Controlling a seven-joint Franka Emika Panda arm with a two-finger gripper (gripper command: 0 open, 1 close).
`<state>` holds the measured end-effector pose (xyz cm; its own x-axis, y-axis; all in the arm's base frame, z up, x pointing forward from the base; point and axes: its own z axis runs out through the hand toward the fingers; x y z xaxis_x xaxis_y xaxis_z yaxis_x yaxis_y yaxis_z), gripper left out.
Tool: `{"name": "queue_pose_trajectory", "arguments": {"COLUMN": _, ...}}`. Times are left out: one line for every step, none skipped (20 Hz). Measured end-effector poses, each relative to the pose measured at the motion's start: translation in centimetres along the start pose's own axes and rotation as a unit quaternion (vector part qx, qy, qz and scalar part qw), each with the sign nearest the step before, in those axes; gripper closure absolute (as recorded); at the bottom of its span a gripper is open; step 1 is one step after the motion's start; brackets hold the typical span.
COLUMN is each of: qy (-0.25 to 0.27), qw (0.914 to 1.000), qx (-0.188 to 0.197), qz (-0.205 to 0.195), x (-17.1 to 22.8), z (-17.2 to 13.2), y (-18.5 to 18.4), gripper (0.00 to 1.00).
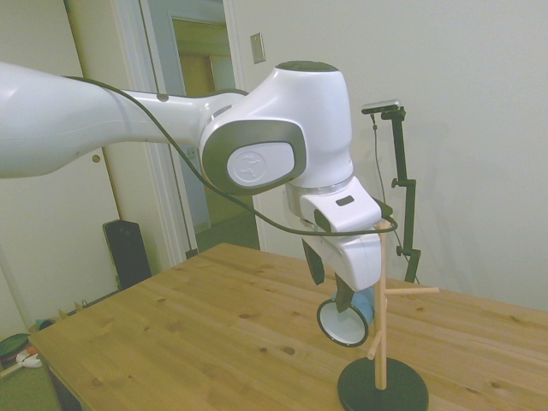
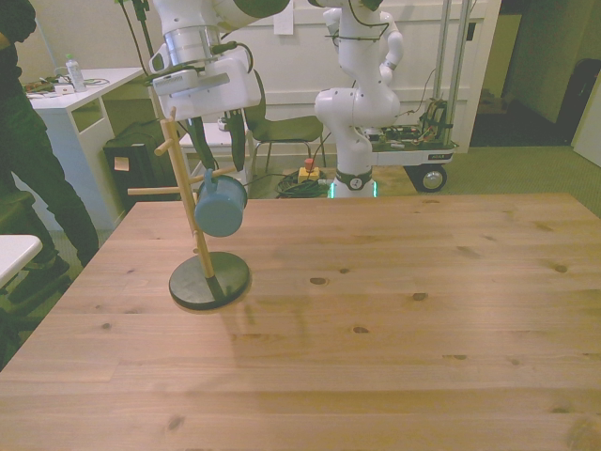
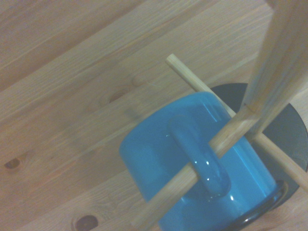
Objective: Hang the mug
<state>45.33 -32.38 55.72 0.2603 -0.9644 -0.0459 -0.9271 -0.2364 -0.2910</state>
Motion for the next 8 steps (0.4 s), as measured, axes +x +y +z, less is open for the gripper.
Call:
{"name": "queue_pose_trajectory", "arguments": {"qy": 0.001, "qw": 1.0000, "qx": 0.002, "qz": 0.000, "x": -0.1, "z": -0.3, "y": 0.1, "gripper": 0.00}}
{"name": "queue_pose_trajectory", "arguments": {"qy": 0.002, "qw": 1.0000, "qx": 0.003, "qz": 0.000, "x": -0.3, "z": -0.5, "y": 0.2, "gripper": 0.00}}
{"name": "queue_pose_trajectory", "arguments": {"qy": 0.002, "qw": 1.0000, "qx": 0.003, "qz": 0.000, "x": -0.5, "z": -0.7, "y": 0.3, "gripper": 0.00}}
{"name": "queue_pose_trajectory", "arguments": {"qy": 0.003, "qw": 1.0000, "qx": 0.003, "qz": 0.000, "x": -0.8, "z": -0.8, "y": 0.3, "gripper": 0.00}}
{"name": "queue_pose_trajectory", "arguments": {"qy": 0.003, "qw": 1.0000, "qx": 0.004, "qz": 0.000, "x": -1.2, "z": -1.0, "y": 0.3, "gripper": 0.00}}
{"name": "queue_pose_trajectory", "arguments": {"qy": 0.005, "qw": 1.0000, "qx": 0.004, "qz": 0.000, "x": -1.5, "z": -1.2, "y": 0.2, "gripper": 0.00}}
{"name": "queue_pose_trajectory", "arguments": {"qy": 0.006, "qw": 1.0000, "qx": 0.003, "qz": -0.001, "x": -1.9, "z": -1.3, "y": 0.1, "gripper": 0.00}}
{"name": "queue_pose_trajectory", "arguments": {"qy": 0.006, "qw": 1.0000, "qx": 0.002, "qz": -0.003, "x": -2.3, "z": -1.4, "y": 0.1, "gripper": 0.00}}
